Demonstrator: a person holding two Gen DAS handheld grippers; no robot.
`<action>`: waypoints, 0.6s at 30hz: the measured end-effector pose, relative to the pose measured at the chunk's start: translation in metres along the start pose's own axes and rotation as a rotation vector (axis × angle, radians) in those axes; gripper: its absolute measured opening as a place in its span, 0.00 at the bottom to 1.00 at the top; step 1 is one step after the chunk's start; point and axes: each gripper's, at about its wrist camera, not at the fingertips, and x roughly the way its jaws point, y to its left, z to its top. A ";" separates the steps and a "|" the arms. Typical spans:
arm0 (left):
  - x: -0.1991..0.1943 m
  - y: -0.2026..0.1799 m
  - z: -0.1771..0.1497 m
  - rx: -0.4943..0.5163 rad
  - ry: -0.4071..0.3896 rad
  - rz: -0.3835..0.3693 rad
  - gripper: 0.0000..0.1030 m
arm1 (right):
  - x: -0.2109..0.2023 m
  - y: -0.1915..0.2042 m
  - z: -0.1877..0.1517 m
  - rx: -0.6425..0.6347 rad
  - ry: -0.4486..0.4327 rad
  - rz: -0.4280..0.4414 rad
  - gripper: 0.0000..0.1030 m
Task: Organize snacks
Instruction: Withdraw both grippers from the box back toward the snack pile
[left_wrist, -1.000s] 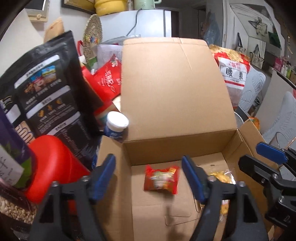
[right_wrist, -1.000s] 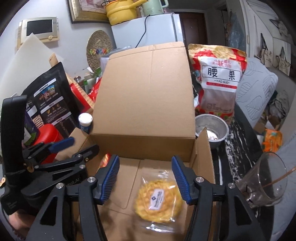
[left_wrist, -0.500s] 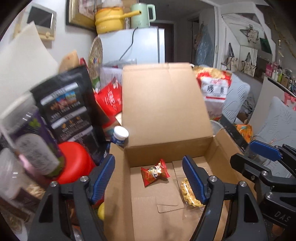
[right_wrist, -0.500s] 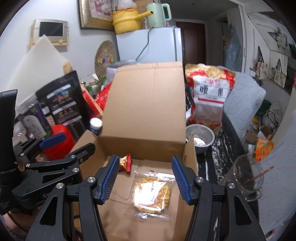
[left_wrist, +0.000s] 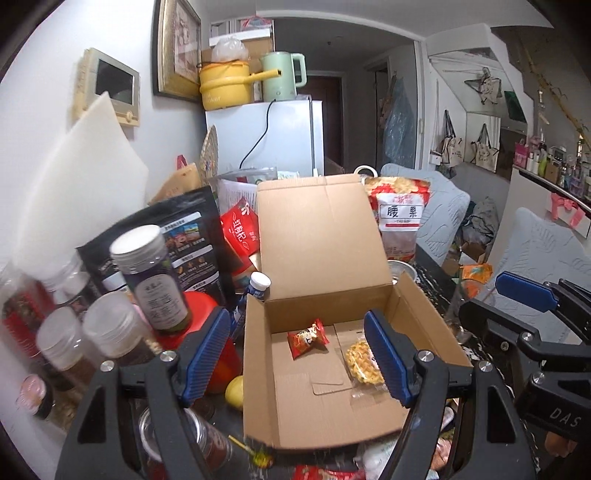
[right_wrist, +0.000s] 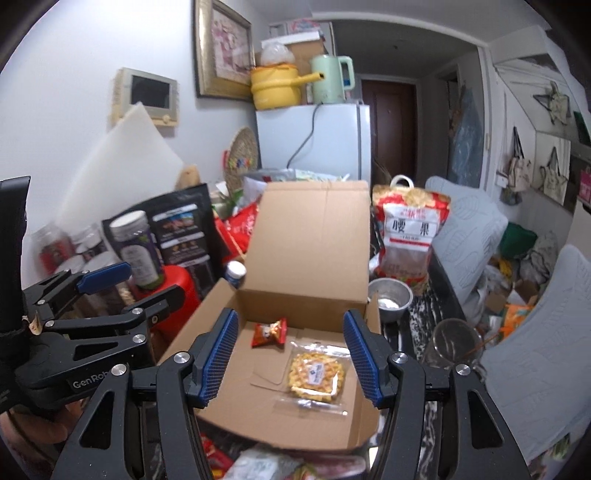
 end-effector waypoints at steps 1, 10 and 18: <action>-0.007 0.000 -0.001 0.002 -0.007 -0.002 0.73 | -0.007 0.003 -0.001 -0.004 -0.007 0.002 0.59; -0.053 -0.004 -0.020 0.022 -0.033 -0.018 0.78 | -0.050 0.019 -0.017 -0.019 -0.053 0.020 0.66; -0.081 -0.001 -0.049 0.002 -0.038 -0.037 0.78 | -0.075 0.030 -0.045 -0.022 -0.060 0.042 0.72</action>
